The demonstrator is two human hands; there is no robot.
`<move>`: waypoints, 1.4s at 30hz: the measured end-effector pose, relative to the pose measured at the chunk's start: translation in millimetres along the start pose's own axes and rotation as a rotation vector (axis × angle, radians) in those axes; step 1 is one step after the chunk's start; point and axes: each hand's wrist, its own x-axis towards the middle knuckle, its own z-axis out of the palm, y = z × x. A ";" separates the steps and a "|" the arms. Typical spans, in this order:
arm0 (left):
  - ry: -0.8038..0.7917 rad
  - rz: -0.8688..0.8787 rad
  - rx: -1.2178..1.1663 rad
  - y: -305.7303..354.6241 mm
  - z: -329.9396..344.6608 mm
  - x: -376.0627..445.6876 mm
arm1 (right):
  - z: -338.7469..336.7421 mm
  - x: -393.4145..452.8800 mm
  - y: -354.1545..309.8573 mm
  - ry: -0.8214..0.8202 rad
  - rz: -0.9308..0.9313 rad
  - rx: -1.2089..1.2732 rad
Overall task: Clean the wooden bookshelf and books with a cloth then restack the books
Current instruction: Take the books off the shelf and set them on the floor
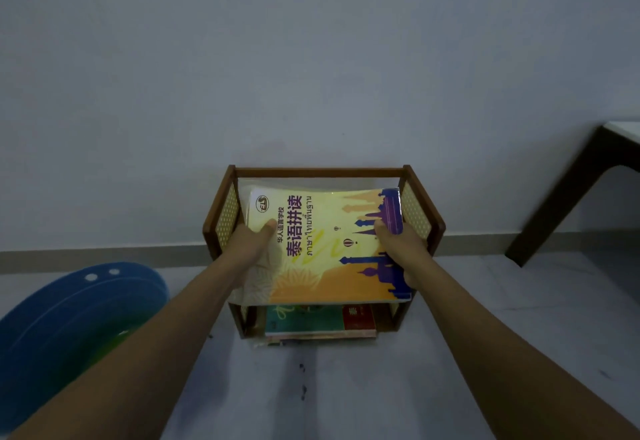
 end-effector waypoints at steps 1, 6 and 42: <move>-0.001 0.038 -0.002 -1.6 -1.1 -18.0 | -4.1 -13.1 2.9 -0.006 -0.021 0.024; -0.097 0.105 0.002 -37.3 -8.5 -109.0 | -13.9 -86.3 33.8 0.001 -0.048 0.076; -0.478 -0.257 1.266 -280.9 16.1 -46.8 | 86.4 -103.9 287.8 0.053 0.058 -0.721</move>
